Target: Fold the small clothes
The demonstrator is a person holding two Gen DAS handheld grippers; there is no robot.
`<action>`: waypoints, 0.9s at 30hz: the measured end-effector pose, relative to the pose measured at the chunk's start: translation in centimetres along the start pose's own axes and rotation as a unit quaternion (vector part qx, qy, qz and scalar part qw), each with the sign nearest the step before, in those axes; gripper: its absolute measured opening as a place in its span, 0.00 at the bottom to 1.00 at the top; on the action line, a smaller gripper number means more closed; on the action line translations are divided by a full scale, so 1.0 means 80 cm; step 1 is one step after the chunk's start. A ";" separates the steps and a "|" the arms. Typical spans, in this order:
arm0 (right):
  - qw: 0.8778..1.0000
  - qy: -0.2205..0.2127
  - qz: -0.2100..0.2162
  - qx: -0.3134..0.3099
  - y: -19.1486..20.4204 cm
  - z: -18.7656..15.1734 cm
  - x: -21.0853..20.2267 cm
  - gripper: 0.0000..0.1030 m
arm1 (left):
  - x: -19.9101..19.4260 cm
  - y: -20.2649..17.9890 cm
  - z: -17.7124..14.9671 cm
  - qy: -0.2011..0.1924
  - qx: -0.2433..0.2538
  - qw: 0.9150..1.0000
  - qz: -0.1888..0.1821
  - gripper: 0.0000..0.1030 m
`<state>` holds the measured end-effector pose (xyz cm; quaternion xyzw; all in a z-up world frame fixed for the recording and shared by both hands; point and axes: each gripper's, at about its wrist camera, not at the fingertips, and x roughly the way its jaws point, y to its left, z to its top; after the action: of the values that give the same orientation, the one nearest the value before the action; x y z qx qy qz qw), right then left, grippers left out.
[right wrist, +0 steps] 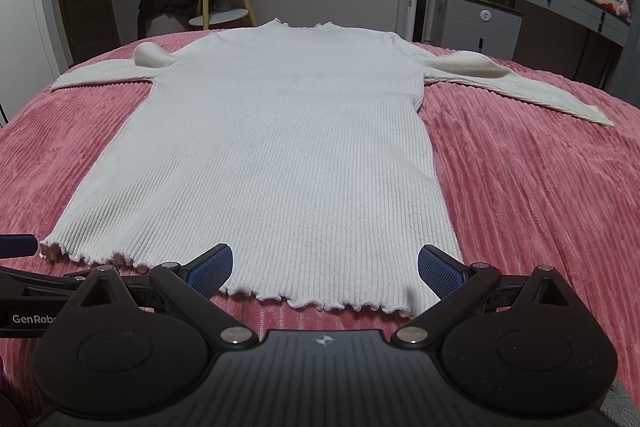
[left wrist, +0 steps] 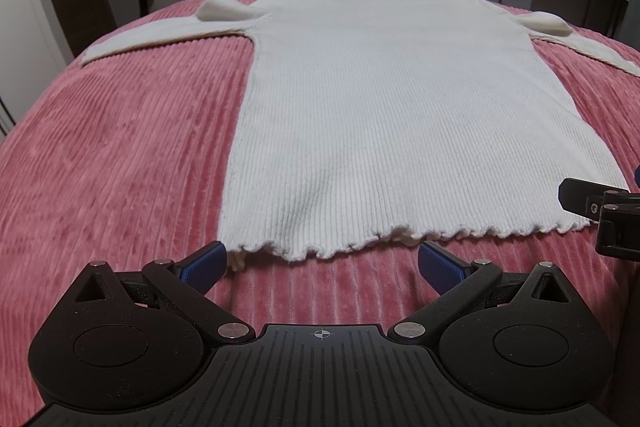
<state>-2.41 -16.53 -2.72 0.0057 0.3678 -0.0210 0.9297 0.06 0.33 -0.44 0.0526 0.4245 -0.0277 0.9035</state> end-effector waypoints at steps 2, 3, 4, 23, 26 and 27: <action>1.000 0.000 0.000 0.000 0.000 0.000 0.000 0.96 | 0.000 0.000 0.000 0.000 0.000 1.000 0.000 1.00; 1.000 0.000 0.001 0.000 0.000 0.000 0.000 0.96 | 0.000 0.000 0.000 0.000 0.000 1.000 -0.001 1.00; 1.000 0.000 0.000 0.000 0.000 0.000 0.000 0.96 | 0.000 0.000 0.000 0.000 0.000 1.000 -0.001 1.00; 1.000 0.001 0.001 0.001 -0.001 0.001 0.000 0.96 | -0.002 0.000 0.000 0.001 -0.001 1.000 -0.001 1.00; 1.000 0.001 0.001 0.002 -0.001 0.001 -0.001 0.96 | -0.002 0.000 0.000 0.001 -0.002 1.000 -0.001 1.00; 1.000 0.001 0.001 0.002 -0.002 0.001 -0.001 0.96 | -0.002 0.000 -0.001 0.002 -0.002 1.000 -0.001 1.00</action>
<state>-2.43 -16.66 -2.61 0.0082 0.3685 -0.0210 0.9293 -0.06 0.32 -0.36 0.0507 0.4260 -0.0277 0.9029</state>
